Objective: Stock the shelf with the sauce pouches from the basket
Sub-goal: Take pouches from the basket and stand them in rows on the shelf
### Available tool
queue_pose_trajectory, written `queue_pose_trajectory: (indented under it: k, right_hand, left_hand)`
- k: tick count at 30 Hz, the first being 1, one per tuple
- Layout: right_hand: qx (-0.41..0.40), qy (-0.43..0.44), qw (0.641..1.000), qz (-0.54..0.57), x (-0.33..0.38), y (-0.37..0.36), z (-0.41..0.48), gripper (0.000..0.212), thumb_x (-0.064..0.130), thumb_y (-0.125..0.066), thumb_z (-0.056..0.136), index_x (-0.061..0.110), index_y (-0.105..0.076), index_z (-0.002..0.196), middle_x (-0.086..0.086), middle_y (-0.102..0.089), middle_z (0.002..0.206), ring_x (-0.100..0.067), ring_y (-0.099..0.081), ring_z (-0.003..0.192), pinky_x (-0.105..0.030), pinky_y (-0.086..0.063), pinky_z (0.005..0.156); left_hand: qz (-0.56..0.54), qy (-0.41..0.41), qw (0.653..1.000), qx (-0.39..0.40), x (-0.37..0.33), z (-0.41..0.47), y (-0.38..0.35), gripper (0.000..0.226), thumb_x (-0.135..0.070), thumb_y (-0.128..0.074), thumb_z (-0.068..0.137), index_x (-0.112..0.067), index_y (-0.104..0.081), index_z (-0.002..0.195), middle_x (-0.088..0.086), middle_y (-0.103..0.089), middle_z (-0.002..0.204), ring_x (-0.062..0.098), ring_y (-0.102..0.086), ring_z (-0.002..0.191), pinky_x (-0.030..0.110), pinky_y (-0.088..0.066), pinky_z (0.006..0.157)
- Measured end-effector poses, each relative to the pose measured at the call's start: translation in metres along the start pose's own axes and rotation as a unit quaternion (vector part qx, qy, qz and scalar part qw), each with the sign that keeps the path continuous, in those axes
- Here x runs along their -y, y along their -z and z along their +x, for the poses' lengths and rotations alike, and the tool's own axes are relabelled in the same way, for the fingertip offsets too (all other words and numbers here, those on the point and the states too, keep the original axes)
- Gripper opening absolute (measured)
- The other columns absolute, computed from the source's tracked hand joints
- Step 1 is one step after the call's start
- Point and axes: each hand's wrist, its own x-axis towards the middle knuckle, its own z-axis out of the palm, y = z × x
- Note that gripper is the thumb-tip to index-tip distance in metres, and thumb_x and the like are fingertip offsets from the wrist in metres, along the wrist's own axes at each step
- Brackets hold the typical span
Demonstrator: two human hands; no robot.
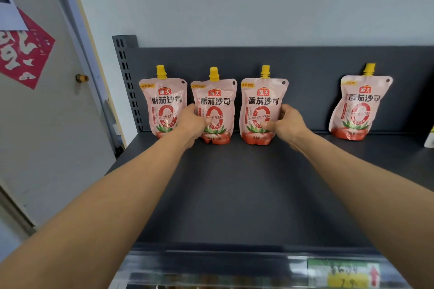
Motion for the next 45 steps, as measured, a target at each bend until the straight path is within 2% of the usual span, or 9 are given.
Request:
queue_pose_trajectory:
  k: [12,19,22,24,27,32,36,41,45]
  right_hand:
    - [-0.070,0.002,0.991,-0.112,-0.004,0.000,-0.025,0.059,0.019,-0.069,0.082,0.003,-0.039,0.131,-0.013,-0.052,0.133,-0.028,-0.054,0.117,-0.029,-0.043,0.080]
    - [-0.064,0.116,0.972,-0.194,0.008,0.013,-0.073,0.046,0.020,-0.062,0.086,0.006,-0.048,0.128,-0.010,-0.054,0.130,-0.023,-0.053,0.116,-0.022,-0.036,0.083]
    - [-0.029,0.155,0.969,-0.190,0.011,0.022,-0.107,0.035,0.022,-0.064,0.085,0.010,-0.057,0.117,-0.004,-0.062,0.116,-0.014,-0.056,0.099,-0.020,-0.039,0.081]
    - [-0.011,0.180,0.964,-0.194,0.012,0.032,-0.132,0.028,0.022,-0.065,0.085,0.011,-0.062,0.110,0.001,-0.064,0.104,-0.009,-0.056,0.090,-0.016,-0.038,0.078]
    - [0.016,0.222,0.947,-0.231,0.010,0.054,-0.176,0.026,0.022,-0.065,0.085,0.012,-0.064,0.109,0.007,-0.060,0.094,-0.009,-0.056,0.089,-0.016,-0.040,0.079]
    - [0.070,0.280,0.913,-0.290,-0.010,0.105,-0.266,0.021,0.028,-0.064,0.084,0.018,-0.067,0.103,0.008,-0.063,0.087,-0.008,-0.059,0.083,-0.024,-0.046,0.080]
    - [0.156,0.260,0.887,-0.349,-0.066,0.141,-0.326,0.013,0.027,-0.066,0.082,0.018,-0.071,0.091,0.004,-0.066,0.077,-0.013,-0.060,0.074,-0.025,-0.047,0.070]
    - [0.314,0.126,0.842,-0.421,-0.168,0.146,-0.364,0.019,0.025,-0.061,0.087,0.013,-0.069,0.100,-0.006,-0.070,0.098,-0.019,-0.059,0.083,-0.024,-0.041,0.069]
    - [0.345,0.048,0.834,-0.429,-0.228,0.142,-0.374,0.021,0.021,-0.059,0.086,0.010,-0.069,0.101,-0.010,-0.070,0.104,-0.026,-0.062,0.095,-0.029,-0.048,0.078]
  left_hand:
    - [0.075,0.038,0.996,-0.016,0.000,-0.024,0.003,0.039,-0.009,-0.059,0.089,0.001,-0.049,0.125,0.015,-0.055,0.131,0.030,-0.051,0.121,0.029,-0.041,0.085]
    - [0.128,-0.019,0.992,-0.008,-0.011,-0.061,0.010,0.038,-0.007,-0.057,0.089,-0.004,-0.049,0.126,0.012,-0.054,0.131,0.024,-0.051,0.119,0.024,-0.038,0.081]
    - [0.145,-0.080,0.986,0.027,-0.023,-0.090,0.007,0.039,-0.010,-0.059,0.087,-0.010,-0.051,0.125,0.005,-0.056,0.126,0.017,-0.053,0.113,0.021,-0.042,0.085]
    - [0.153,-0.120,0.979,0.066,-0.031,-0.121,0.003,0.033,-0.012,-0.060,0.086,-0.012,-0.055,0.119,0.002,-0.060,0.114,0.010,-0.054,0.098,0.013,-0.042,0.072]
    - [0.195,-0.173,0.958,0.119,-0.041,-0.177,-0.002,0.023,-0.015,-0.061,0.087,-0.015,-0.061,0.109,-0.002,-0.062,0.101,0.005,-0.054,0.087,0.006,-0.038,0.068]
    - [0.236,-0.200,0.925,0.222,-0.042,-0.282,-0.022,0.016,-0.024,-0.065,0.083,-0.022,-0.065,0.099,-0.009,-0.068,0.092,0.000,-0.062,0.083,0.008,-0.046,0.067]
    - [0.299,-0.124,0.885,0.335,0.005,-0.348,-0.057,0.015,-0.028,-0.068,0.081,-0.024,-0.065,0.095,-0.013,-0.066,0.087,0.002,-0.060,0.077,0.014,-0.045,0.063]
    - [0.338,-0.006,0.843,0.418,0.093,-0.395,-0.097,0.027,-0.028,-0.067,0.083,-0.015,-0.064,0.106,-0.009,-0.059,0.087,0.005,-0.055,0.077,0.014,-0.039,0.061]
    - [0.348,0.064,0.823,0.445,0.155,-0.407,-0.124,0.023,-0.022,-0.064,0.085,-0.010,-0.064,0.105,-0.002,-0.056,0.092,0.012,-0.053,0.083,0.022,-0.038,0.072]
